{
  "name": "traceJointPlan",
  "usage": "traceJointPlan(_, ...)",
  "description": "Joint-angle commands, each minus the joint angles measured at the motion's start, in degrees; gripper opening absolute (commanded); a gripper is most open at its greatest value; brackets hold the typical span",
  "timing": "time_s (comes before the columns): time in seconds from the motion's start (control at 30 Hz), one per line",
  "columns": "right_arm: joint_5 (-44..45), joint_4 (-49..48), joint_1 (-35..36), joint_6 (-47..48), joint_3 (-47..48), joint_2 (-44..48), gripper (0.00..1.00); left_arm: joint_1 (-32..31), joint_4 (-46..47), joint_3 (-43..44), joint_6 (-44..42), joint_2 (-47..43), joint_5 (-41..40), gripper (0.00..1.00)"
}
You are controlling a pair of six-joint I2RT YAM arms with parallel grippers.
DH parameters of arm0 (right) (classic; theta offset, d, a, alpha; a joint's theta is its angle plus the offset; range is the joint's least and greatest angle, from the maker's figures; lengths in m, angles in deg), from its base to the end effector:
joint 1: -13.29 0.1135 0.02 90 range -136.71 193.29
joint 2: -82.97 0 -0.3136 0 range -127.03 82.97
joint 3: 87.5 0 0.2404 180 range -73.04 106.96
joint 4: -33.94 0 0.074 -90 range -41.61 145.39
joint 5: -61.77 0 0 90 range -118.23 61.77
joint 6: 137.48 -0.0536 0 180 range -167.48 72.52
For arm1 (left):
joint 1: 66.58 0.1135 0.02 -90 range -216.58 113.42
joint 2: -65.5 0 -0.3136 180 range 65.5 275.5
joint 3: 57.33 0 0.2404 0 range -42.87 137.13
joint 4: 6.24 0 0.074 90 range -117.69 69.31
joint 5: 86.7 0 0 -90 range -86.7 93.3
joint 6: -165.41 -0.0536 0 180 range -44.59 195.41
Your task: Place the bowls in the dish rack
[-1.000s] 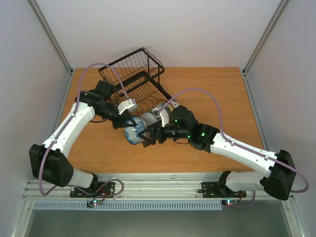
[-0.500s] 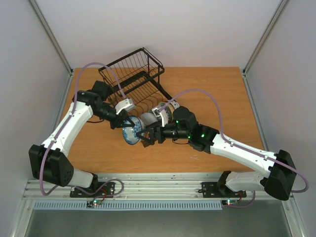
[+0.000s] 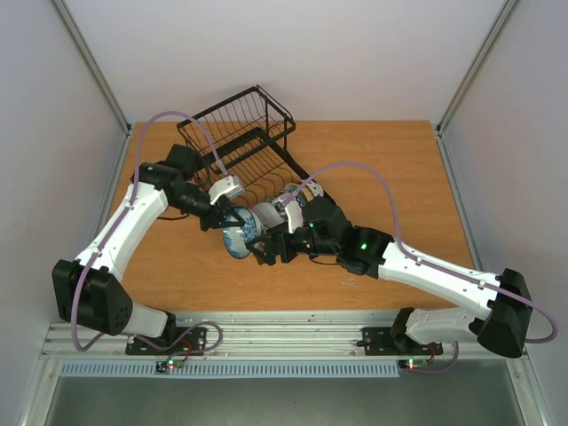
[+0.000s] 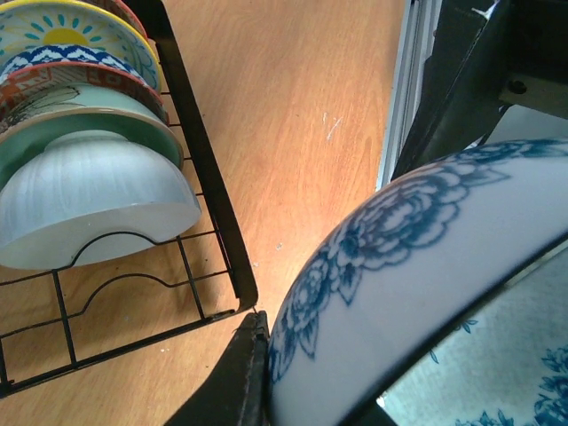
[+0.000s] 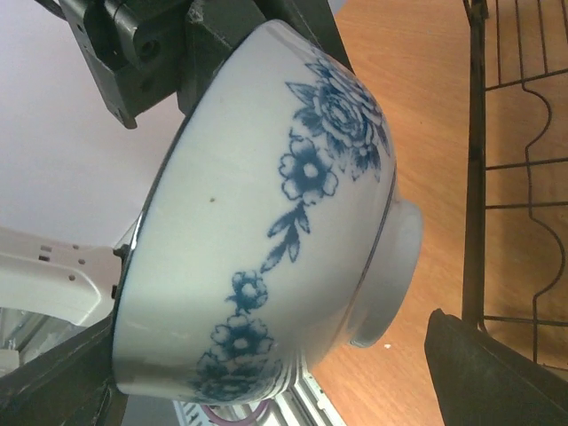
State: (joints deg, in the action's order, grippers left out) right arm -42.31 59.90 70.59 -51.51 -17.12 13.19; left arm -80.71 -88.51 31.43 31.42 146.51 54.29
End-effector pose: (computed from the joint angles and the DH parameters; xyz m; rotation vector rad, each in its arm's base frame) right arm 0.1326 0.2308 0.3563 -1.0975 1.8192 0.9085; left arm 0.2206 -0.0985 0.3518 1.3365 2.0763 -1.0491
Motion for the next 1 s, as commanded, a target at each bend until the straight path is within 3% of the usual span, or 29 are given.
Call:
traceJointPlan(0.0,3.96,4.53,0.53,1.37,0.62,0.08,0.88,-0.04,2.05,0.84,0.48,-1.12,5.36,0.0)
traceJointPlan(0.43,1.37,-6.41,0.53,0.47,-2.55,-0.18,0.85,-0.06,0.23,1.33,-0.75,-0.27,7.53,0.0)
traceJointPlan(0.57,-0.83,-9.09,0.53,0.2,-3.44,-0.15,0.8,-0.03,0.1,1.22,-0.83,-0.32,7.77,0.01)
traceJointPlan(0.63,-0.99,-10.17,0.53,0.07,-4.02,0.04,0.7,-0.03,-0.05,1.27,-0.9,-0.24,7.82,0.01)
traceJointPlan(0.87,0.23,-11.29,0.62,1.03,-5.12,2.31,0.05,-0.02,0.87,1.19,-0.07,-0.06,7.51,0.0)
traceJointPlan(0.97,1.99,-8.46,0.59,3.07,-4.13,3.83,0.01,-0.08,1.84,0.83,1.09,-0.46,6.98,0.01)
